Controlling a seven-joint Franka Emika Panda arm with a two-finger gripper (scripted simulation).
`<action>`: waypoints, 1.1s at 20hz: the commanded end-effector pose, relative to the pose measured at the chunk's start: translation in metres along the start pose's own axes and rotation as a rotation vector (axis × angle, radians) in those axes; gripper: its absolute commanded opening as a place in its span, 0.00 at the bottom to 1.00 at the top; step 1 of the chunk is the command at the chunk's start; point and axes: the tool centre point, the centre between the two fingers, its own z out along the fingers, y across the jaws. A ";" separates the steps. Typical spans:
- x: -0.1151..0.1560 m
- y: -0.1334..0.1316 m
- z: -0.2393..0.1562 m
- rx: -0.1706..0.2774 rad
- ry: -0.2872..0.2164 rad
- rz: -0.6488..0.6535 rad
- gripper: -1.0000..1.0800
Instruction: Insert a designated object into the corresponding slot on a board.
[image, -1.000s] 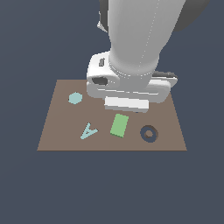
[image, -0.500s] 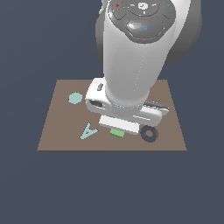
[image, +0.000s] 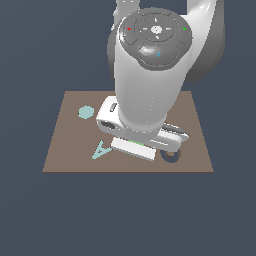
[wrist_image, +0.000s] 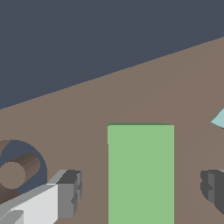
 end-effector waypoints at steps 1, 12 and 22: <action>0.000 0.000 -0.001 0.000 0.000 -0.002 0.96; 0.000 0.000 0.018 0.000 0.000 -0.002 0.96; 0.000 0.000 0.019 0.000 0.000 -0.002 0.00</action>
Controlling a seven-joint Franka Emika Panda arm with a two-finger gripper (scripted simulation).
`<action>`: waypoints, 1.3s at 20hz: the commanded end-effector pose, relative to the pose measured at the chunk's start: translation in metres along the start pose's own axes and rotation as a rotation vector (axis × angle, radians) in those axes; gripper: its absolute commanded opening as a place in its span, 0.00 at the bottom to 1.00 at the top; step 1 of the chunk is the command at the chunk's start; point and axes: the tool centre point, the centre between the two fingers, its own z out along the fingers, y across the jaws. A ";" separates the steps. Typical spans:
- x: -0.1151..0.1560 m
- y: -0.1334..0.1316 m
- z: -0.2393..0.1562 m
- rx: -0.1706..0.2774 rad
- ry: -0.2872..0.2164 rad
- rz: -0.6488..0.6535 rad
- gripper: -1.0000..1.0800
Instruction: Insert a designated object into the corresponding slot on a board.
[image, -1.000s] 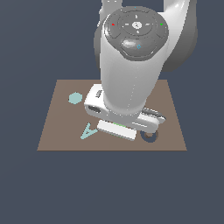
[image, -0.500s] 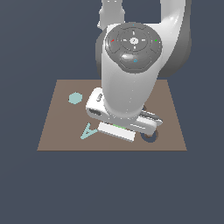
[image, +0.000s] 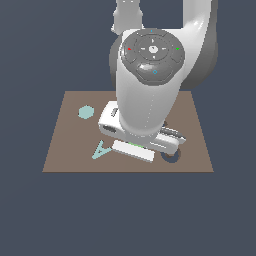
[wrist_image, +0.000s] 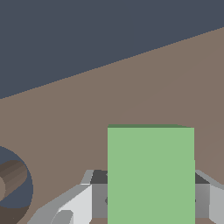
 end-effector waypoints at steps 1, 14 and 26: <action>0.000 0.001 0.000 0.000 0.000 0.001 0.00; -0.019 -0.014 -0.002 0.000 0.000 -0.126 0.00; -0.081 -0.038 -0.007 0.000 0.000 -0.493 0.00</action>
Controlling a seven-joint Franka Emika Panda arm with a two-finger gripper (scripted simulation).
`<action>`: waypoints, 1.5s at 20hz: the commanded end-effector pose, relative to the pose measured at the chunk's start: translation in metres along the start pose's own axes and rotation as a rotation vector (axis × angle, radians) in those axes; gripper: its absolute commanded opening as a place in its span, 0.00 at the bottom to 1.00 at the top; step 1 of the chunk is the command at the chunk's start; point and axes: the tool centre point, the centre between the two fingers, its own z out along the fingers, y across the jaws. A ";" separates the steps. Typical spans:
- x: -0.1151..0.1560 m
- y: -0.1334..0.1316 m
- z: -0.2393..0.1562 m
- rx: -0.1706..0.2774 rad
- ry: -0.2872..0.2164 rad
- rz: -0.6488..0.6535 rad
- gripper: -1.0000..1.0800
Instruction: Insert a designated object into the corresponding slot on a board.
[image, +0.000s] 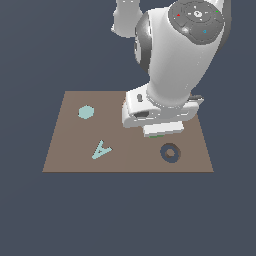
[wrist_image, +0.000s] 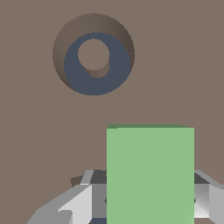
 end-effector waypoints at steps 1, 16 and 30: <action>-0.011 -0.008 -0.001 0.000 0.001 -0.073 0.00; -0.036 -0.020 -0.003 0.000 -0.001 -0.224 0.00; -0.036 -0.020 0.006 -0.001 0.000 -0.228 0.96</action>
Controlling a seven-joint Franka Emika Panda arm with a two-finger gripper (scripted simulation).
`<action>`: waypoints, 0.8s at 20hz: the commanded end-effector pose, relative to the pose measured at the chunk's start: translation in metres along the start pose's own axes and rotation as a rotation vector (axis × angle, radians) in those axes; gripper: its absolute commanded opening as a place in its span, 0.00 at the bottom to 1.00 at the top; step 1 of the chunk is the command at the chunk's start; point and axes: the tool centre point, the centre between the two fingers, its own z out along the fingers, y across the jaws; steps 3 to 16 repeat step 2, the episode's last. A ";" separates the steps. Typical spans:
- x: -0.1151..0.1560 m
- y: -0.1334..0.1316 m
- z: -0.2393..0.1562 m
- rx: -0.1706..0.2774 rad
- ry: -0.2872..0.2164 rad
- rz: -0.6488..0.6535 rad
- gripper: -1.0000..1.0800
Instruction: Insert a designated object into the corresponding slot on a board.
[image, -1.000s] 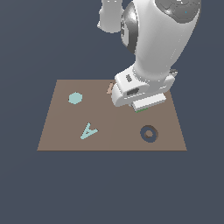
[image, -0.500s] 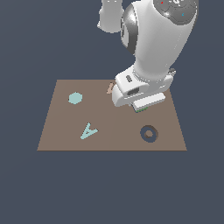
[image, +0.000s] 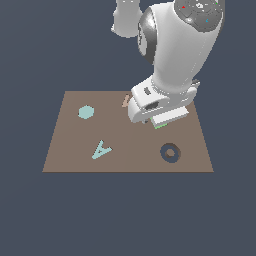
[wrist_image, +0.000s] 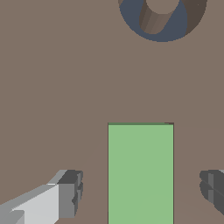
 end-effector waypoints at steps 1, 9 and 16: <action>0.000 0.000 0.000 0.000 0.000 0.000 0.96; 0.000 0.000 0.000 0.000 0.000 0.000 0.96; 0.000 0.000 0.000 0.000 0.000 0.000 0.96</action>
